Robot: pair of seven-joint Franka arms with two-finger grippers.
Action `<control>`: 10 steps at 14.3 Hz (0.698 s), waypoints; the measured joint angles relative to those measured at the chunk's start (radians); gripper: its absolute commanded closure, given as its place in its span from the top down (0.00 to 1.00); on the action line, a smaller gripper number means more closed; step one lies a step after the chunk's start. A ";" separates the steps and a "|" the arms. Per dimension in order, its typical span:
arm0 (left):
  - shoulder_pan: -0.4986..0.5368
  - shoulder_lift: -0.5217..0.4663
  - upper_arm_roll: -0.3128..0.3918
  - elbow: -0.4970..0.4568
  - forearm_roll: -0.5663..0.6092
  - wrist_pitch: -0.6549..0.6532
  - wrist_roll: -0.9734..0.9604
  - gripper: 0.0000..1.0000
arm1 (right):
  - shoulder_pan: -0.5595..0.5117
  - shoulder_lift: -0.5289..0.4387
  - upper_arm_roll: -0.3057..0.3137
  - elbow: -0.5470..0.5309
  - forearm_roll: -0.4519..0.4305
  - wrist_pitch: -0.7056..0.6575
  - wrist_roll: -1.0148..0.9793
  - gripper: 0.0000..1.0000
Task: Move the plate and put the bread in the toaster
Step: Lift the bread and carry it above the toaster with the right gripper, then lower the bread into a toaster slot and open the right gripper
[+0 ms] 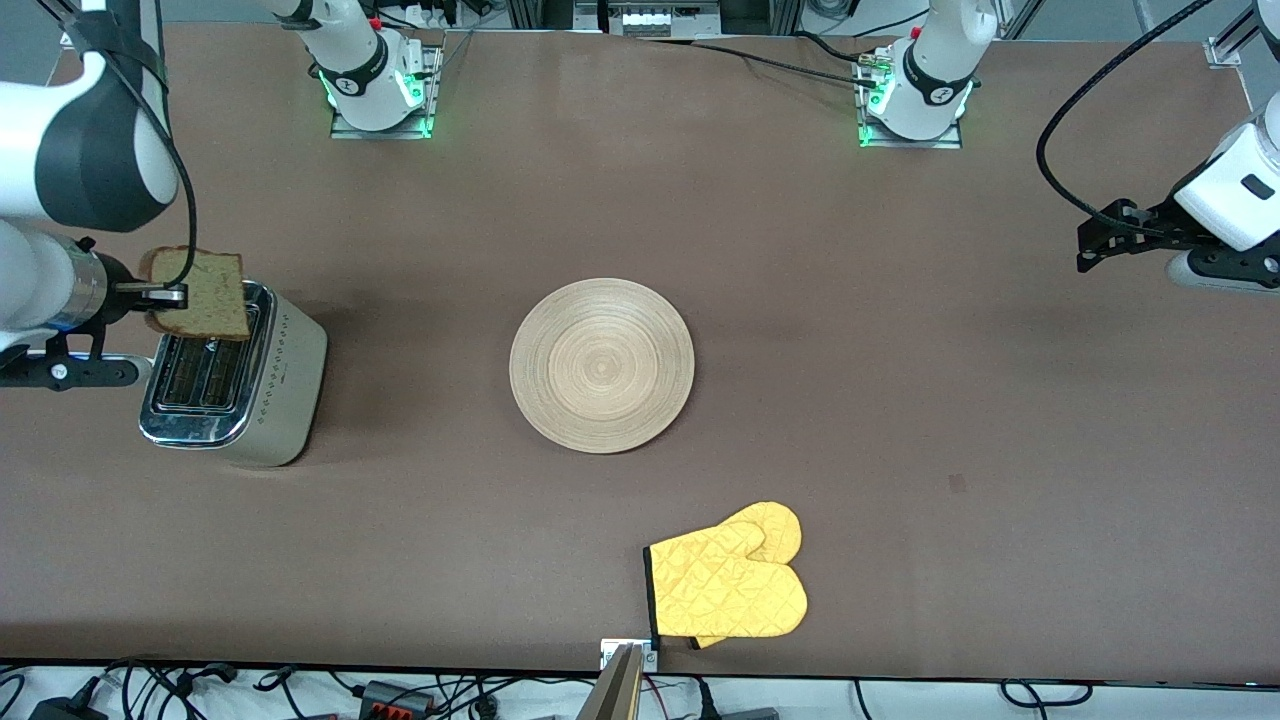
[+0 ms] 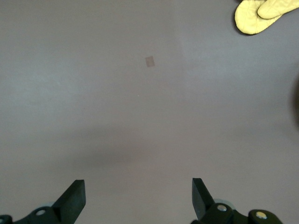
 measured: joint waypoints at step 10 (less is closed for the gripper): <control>0.000 -0.001 -0.002 0.016 0.000 -0.005 -0.001 1.00 | -0.022 0.102 0.000 0.008 -0.099 0.146 -0.059 0.00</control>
